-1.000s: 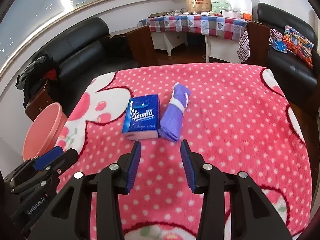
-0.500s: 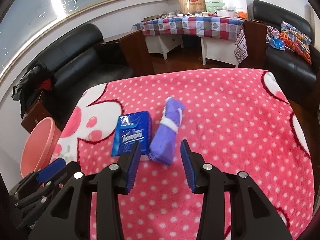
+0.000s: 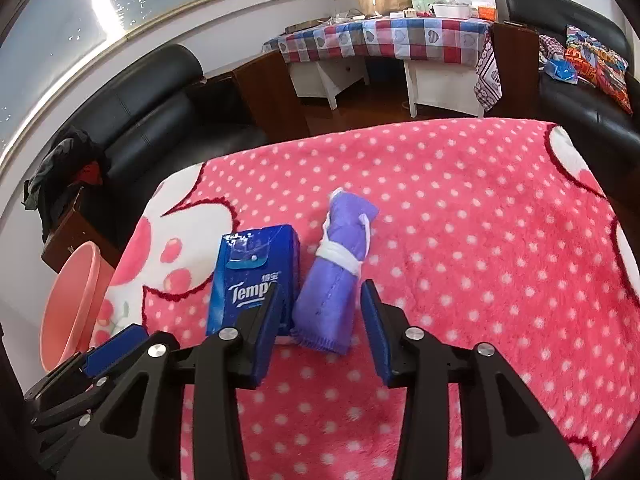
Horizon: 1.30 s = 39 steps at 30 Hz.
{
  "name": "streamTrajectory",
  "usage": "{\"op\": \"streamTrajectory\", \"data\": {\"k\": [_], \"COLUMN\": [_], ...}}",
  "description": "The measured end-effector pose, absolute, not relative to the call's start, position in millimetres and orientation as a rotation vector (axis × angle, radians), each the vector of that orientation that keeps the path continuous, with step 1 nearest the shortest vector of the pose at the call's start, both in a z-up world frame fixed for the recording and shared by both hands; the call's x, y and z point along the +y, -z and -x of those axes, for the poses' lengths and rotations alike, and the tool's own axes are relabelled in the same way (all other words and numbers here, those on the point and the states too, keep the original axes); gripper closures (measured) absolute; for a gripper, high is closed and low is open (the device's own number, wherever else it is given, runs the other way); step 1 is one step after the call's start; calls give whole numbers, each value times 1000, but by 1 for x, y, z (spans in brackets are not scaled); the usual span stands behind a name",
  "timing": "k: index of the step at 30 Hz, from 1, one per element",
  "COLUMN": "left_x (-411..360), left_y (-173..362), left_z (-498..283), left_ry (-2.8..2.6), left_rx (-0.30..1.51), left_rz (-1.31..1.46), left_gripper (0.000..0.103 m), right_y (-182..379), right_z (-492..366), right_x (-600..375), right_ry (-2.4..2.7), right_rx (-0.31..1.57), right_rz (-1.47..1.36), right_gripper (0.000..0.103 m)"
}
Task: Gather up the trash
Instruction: 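Grasp the blue Tempo tissue pack with the left tool while the right tool grasps the purple bag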
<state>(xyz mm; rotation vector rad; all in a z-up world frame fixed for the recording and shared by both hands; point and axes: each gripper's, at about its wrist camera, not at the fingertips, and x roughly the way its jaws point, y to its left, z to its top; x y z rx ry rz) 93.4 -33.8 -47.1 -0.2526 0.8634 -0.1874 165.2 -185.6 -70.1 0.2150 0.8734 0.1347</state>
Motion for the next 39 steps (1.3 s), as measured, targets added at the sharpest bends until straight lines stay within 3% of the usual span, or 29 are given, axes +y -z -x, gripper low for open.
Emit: {"op": "streamTrajectory", "data": {"k": [6,30,32,35,39], "left_x": [-44,-111,-110,-109,-103], "left_y": [48,71,70,69,67], "left_z": [-98,-134,-132,-127,-118], "left_ry": [203,92,81,84,84], "left_rx": [873,913,904,895,891], "left_rz": [245,120,106,101,103], "left_gripper": [50,41,41,50,50], "right_y": [67,51,50,48,45], "right_z": [-157,-127,-125,-122,-117], "right_x": [-194,-245,-245,-242,-237], "right_ry": [-142,-77,-79,-82,-86], "right_rx": [858,827,826,827,823], "right_rz": [-192,-217,-216,-211,-206], "right_gripper": [83,83,83,83,83]}}
